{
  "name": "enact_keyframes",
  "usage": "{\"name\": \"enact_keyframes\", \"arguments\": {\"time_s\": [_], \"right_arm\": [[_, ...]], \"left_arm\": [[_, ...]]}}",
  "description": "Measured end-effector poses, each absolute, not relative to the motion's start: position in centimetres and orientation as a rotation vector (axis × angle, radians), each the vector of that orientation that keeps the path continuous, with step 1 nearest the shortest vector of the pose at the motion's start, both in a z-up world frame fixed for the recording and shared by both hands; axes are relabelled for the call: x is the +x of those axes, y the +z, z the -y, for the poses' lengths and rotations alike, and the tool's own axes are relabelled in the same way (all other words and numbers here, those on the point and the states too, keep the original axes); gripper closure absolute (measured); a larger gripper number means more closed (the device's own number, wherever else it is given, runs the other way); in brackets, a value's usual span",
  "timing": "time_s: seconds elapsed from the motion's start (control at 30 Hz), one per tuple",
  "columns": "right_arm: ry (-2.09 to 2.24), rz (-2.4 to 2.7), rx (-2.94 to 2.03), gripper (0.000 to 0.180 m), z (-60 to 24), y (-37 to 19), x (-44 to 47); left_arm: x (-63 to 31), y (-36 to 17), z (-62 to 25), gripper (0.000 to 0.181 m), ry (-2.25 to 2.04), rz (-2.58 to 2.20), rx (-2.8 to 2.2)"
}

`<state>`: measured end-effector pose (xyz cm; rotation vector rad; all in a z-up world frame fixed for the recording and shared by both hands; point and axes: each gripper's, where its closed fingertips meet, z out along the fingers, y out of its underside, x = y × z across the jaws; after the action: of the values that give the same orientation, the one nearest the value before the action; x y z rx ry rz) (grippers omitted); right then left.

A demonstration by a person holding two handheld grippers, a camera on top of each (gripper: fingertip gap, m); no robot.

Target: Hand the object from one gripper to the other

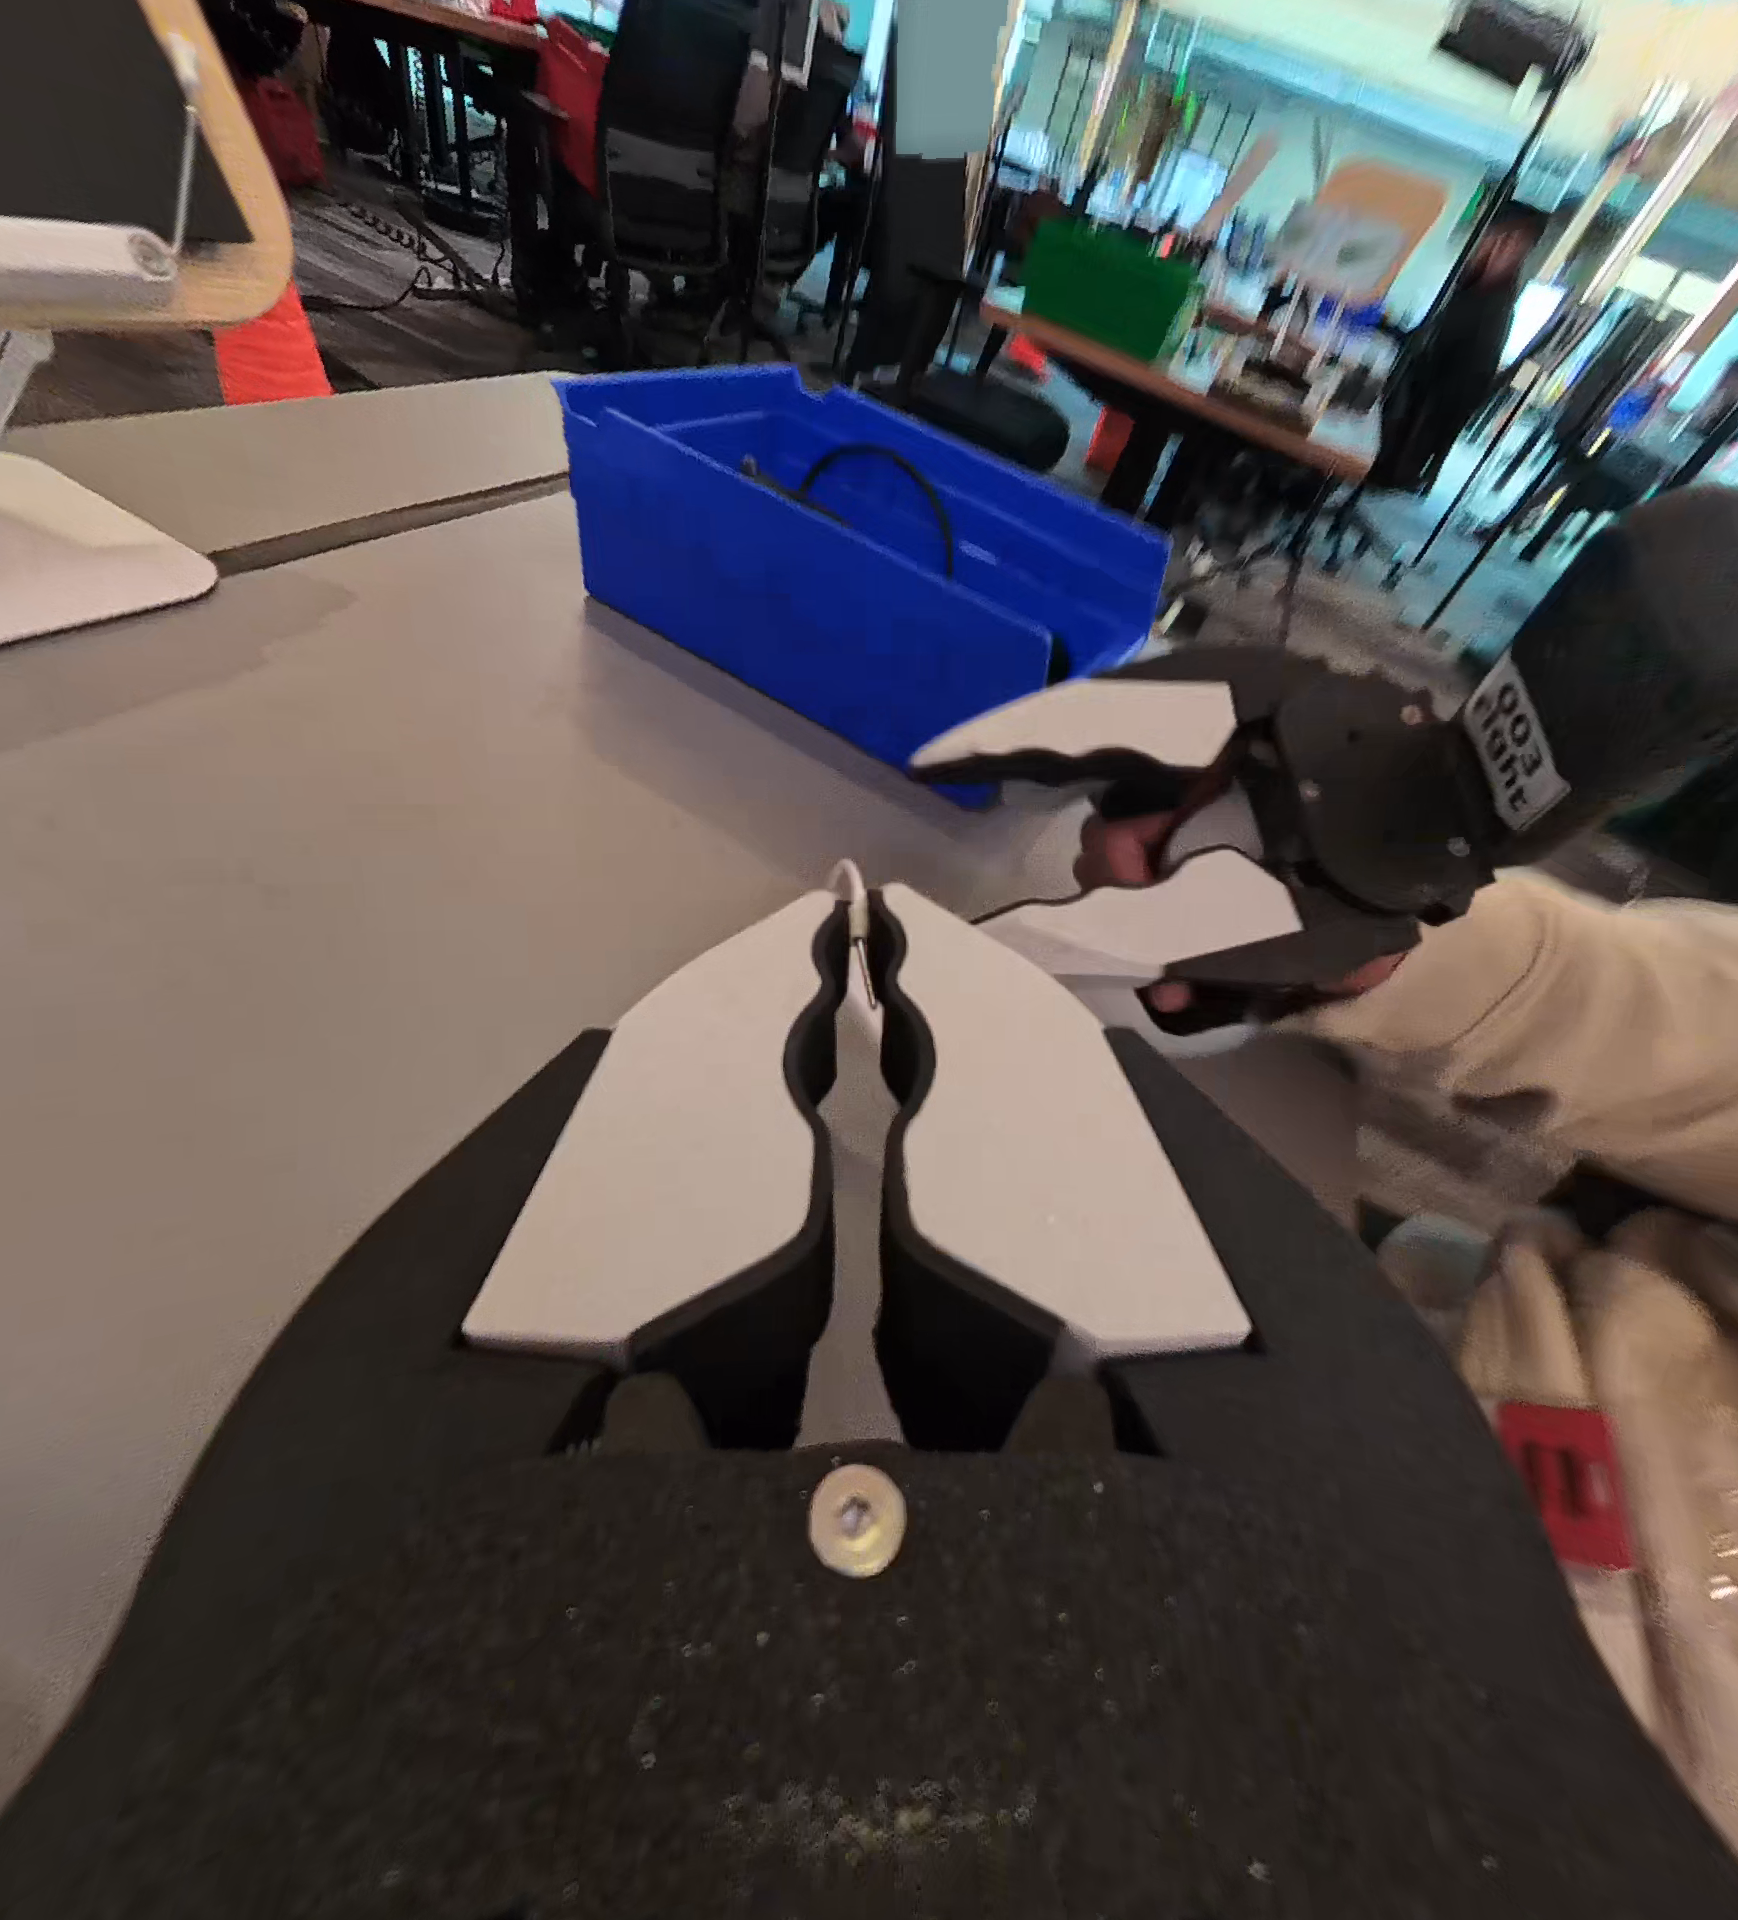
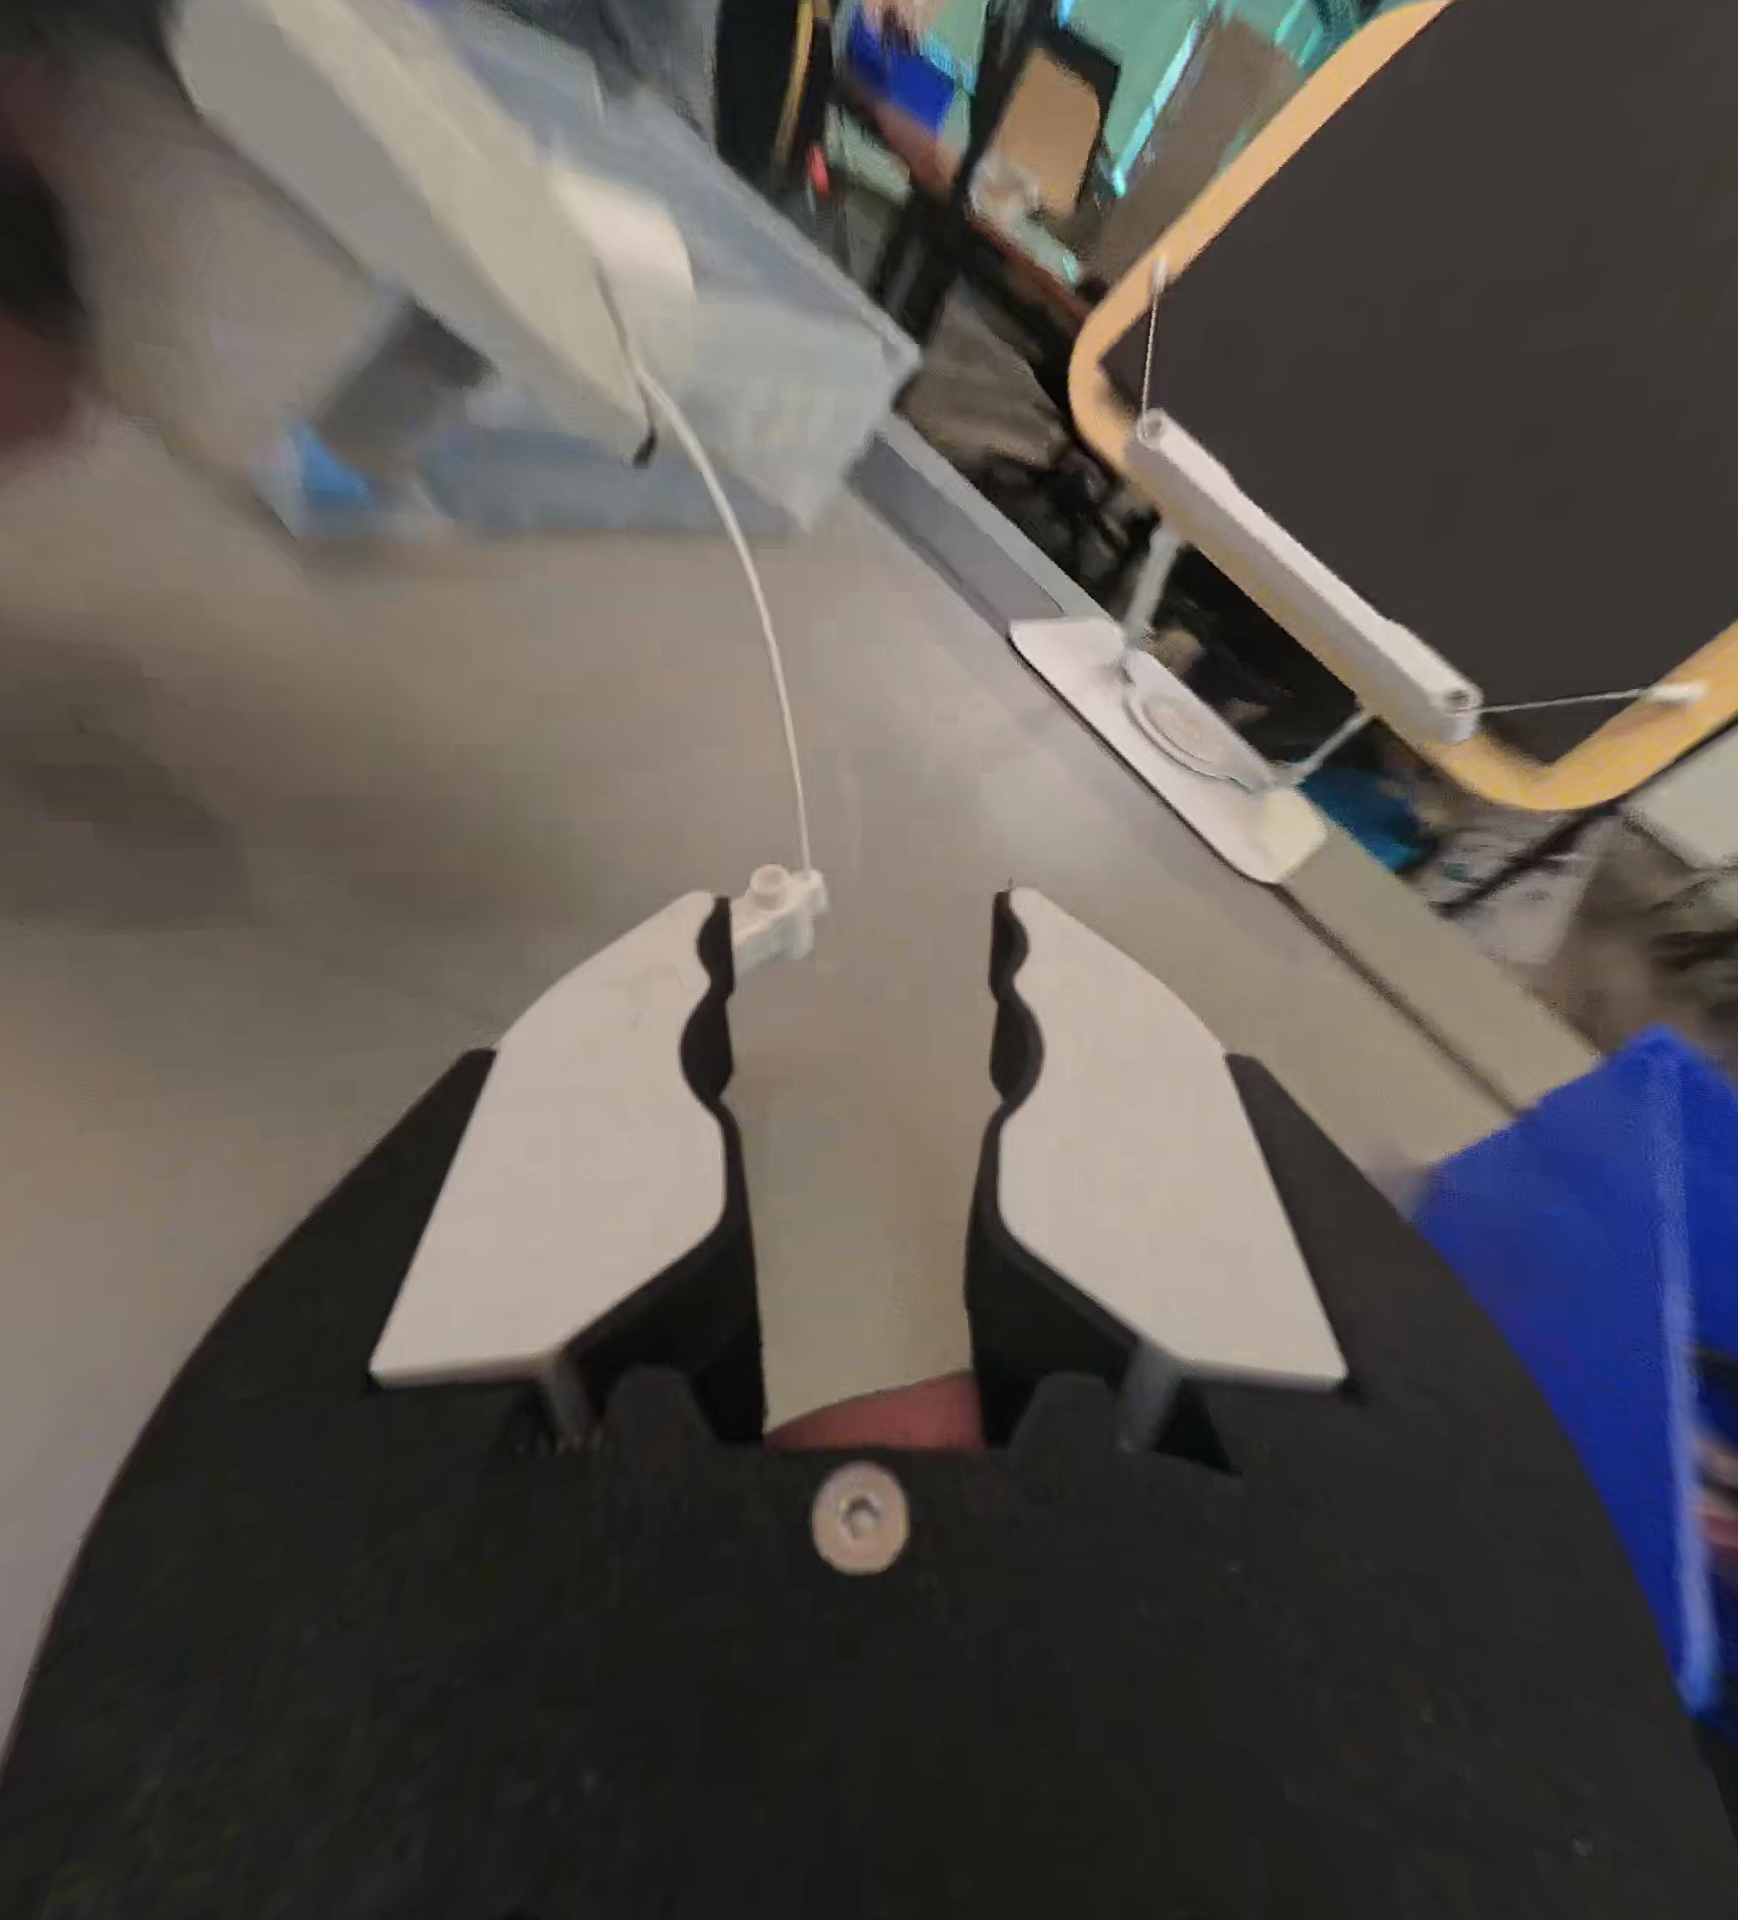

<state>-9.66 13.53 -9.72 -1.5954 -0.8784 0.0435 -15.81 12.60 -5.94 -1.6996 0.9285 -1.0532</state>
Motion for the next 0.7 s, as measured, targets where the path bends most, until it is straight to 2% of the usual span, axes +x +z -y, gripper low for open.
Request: {"name": "enact_keyframes", "arguments": {"time_s": [0.13, 0.23, 0.3, 0.53, 0.7], "right_arm": [[0.538, 0.656, -1.658, 0.131, -13.1, -8.1, -8.7], [1.111, 0.453, -1.747, 0.108, -12.9, -8.8, -9.6], [1.438, 0.306, -1.693, 0.105, -12.6, -7.9, -10.1], [1.914, -0.017, -1.502, 0.103, -13.2, -6.4, -13.1], [2.090, -0.123, -1.305, 0.104, -13.1, -3.2, -15.1]], "left_arm": [[-17.4, -4.2, -13.6, 0.179, -1.364, -0.704, -1.669], [-18.4, -3.2, -14.1, 0.179, -1.546, -0.581, -1.617], [-18.7, -2.5, -14.0, 0.179, -1.640, -0.534, -1.575], [-18.1, -0.6, -12.4, 0.178, -1.878, -0.499, -1.448], [-16.3, -1.0, -10.7, 0.179, -1.792, -0.628, -1.475]]}}
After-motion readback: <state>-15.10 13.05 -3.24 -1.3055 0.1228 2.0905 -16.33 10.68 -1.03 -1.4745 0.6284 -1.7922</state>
